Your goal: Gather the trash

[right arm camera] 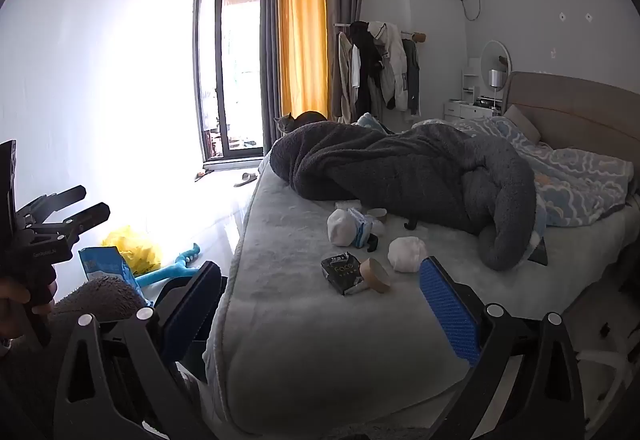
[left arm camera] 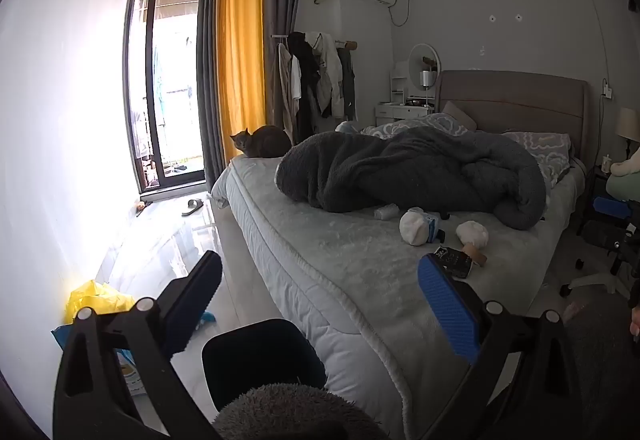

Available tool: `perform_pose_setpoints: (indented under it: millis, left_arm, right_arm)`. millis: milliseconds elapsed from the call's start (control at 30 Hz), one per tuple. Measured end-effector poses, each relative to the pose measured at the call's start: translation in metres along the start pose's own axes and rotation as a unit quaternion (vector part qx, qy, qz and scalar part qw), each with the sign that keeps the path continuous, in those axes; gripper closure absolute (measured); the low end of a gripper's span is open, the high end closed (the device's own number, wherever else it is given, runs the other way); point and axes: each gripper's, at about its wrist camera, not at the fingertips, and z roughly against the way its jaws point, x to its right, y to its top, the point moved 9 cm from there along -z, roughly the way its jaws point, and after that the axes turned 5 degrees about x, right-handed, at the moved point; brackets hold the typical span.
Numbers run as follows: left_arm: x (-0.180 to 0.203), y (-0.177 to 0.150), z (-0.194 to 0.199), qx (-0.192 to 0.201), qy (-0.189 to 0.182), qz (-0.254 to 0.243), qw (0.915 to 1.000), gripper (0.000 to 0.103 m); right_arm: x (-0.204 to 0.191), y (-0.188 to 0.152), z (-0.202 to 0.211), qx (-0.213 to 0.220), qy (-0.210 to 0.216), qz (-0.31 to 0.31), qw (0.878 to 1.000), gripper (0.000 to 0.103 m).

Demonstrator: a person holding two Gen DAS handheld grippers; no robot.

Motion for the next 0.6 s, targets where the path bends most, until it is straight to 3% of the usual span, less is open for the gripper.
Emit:
perform_pose_setpoints:
  millis: [600]
  left_arm:
    - [0.0, -0.0001, -0.0001, -0.001, 0.0, -0.001, 1.0, 0.003]
  right_arm:
    - [0.0004, 0.0004, 0.0005, 0.002, 0.0, 0.001, 1.0, 0.003]
